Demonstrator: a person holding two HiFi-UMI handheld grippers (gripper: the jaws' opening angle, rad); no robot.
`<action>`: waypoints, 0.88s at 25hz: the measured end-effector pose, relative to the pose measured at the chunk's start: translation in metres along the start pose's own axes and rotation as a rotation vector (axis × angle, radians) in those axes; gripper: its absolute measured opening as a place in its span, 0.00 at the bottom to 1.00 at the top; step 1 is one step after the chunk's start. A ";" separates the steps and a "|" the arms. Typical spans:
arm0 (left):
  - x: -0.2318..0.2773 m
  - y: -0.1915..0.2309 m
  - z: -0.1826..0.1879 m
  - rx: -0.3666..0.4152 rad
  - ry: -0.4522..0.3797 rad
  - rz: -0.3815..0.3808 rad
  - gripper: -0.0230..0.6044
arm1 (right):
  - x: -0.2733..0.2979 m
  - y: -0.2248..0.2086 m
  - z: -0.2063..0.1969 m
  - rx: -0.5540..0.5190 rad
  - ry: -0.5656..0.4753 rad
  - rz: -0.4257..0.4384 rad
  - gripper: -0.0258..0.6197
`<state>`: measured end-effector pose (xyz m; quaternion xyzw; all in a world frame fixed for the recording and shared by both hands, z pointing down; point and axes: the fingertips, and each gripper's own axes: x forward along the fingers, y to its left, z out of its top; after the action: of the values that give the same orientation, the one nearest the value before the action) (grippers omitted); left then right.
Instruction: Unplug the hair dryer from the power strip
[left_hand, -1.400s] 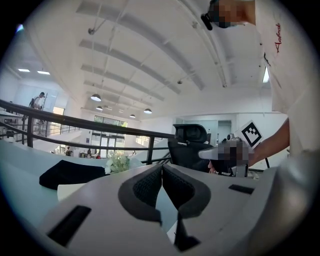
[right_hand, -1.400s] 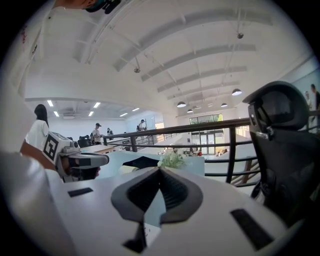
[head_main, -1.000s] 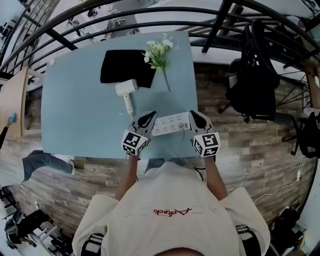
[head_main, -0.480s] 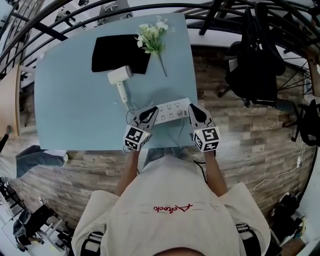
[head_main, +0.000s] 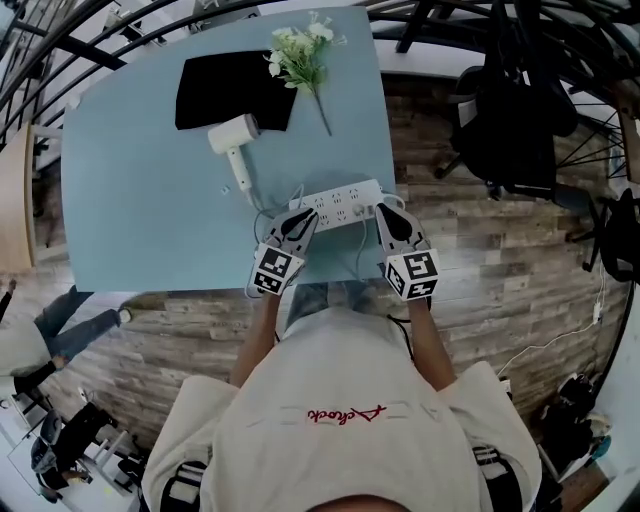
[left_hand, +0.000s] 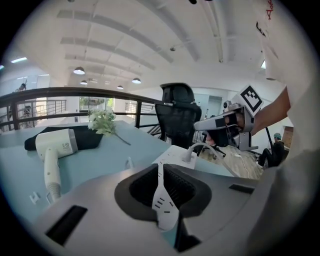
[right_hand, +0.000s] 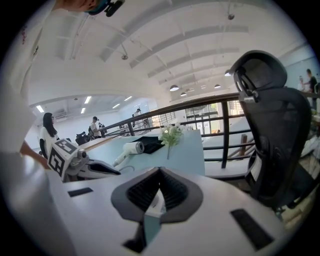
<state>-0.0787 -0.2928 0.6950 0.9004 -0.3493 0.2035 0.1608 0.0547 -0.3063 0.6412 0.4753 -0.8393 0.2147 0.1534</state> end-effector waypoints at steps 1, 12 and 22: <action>0.002 -0.001 -0.002 0.011 0.006 0.000 0.06 | 0.000 0.002 -0.002 0.001 0.003 0.005 0.07; 0.018 -0.008 -0.012 0.100 0.063 -0.016 0.31 | -0.004 0.010 -0.009 0.019 0.013 0.024 0.07; 0.027 -0.013 -0.021 0.158 0.162 -0.042 0.34 | -0.005 0.010 -0.016 0.018 0.040 0.029 0.07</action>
<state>-0.0568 -0.2894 0.7243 0.8980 -0.2992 0.2989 0.1213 0.0492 -0.2896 0.6500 0.4600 -0.8410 0.2340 0.1626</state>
